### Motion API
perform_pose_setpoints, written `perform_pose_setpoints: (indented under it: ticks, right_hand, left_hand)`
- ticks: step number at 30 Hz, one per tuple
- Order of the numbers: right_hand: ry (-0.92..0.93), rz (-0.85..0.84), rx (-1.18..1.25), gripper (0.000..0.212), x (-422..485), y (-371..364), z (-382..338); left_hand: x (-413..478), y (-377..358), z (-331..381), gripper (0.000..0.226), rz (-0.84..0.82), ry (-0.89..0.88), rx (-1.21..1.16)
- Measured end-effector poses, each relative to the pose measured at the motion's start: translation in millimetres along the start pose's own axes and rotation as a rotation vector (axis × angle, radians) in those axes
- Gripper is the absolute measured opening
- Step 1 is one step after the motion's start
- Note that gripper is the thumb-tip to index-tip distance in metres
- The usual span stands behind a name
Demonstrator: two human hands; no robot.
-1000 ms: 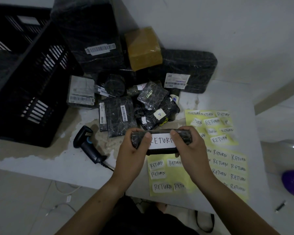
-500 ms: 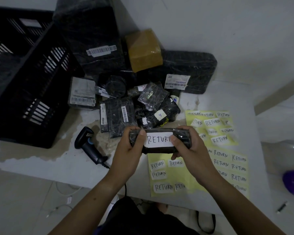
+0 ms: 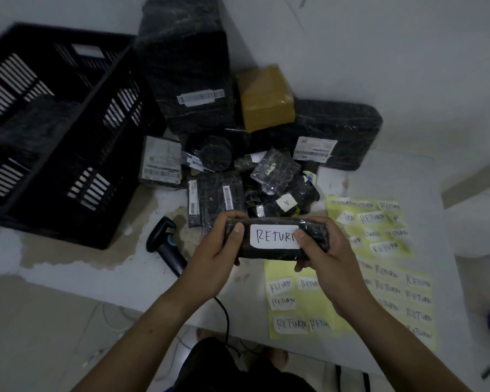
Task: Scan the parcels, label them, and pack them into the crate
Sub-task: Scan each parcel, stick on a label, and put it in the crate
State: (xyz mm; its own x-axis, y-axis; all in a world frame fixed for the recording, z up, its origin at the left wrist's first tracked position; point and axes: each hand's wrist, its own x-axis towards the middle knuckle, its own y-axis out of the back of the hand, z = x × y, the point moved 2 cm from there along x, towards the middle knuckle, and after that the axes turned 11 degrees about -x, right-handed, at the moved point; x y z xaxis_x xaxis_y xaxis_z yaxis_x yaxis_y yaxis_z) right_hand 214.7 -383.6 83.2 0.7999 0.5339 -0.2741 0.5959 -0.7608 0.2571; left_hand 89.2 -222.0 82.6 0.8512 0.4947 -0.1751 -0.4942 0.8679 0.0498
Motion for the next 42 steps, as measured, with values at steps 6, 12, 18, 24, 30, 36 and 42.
perform_pose_setpoints:
  ticks: [6, 12, 18, 24, 30, 36, 42]
  right_hand:
    - [-0.028, 0.032, 0.092, 0.012, 15.9, -49.0, -32.0]
    - [-0.056, -0.01, 0.129, 0.012, 41.5, -107.6, -78.3]
    - [0.005, -0.161, 0.15, 0.026, 83.3, -190.5, -135.2]
    - [0.097, -0.232, -0.051, 0.016, 123.0, -271.6, -208.4]
    - [0.465, -0.304, -0.366, 0.01, 165.0, -365.7, -267.6]
    - [0.591, -0.532, -0.8, 0.018, 198.0, -480.6, -263.9]
    - [0.655, -0.65, -1.236, 0.038, 213.9, -573.3, -226.4]
  left_hand:
    - [1.8, 103.6, 25.5, 0.025, 0.11, -0.179, 0.208]
    - [-9.9, 273.5, 52.3, 0.011, 0.418, -0.38, 0.69]
    - [-6.8, 414.2, 35.8, 0.028, 0.466, -0.343, 0.991]
    - [-0.7, 451.7, 10.8, 0.041, 0.459, -0.441, 1.069]
    - [-4.1, 465.6, 0.2, 0.029, 0.39, -0.497, 1.111]
    - [-25.2, 509.8, -28.7, 0.058, 0.644, -0.455, 1.189]
    - [-14.3, 512.4, -35.4, 0.07, 0.67, -0.529, 1.136]
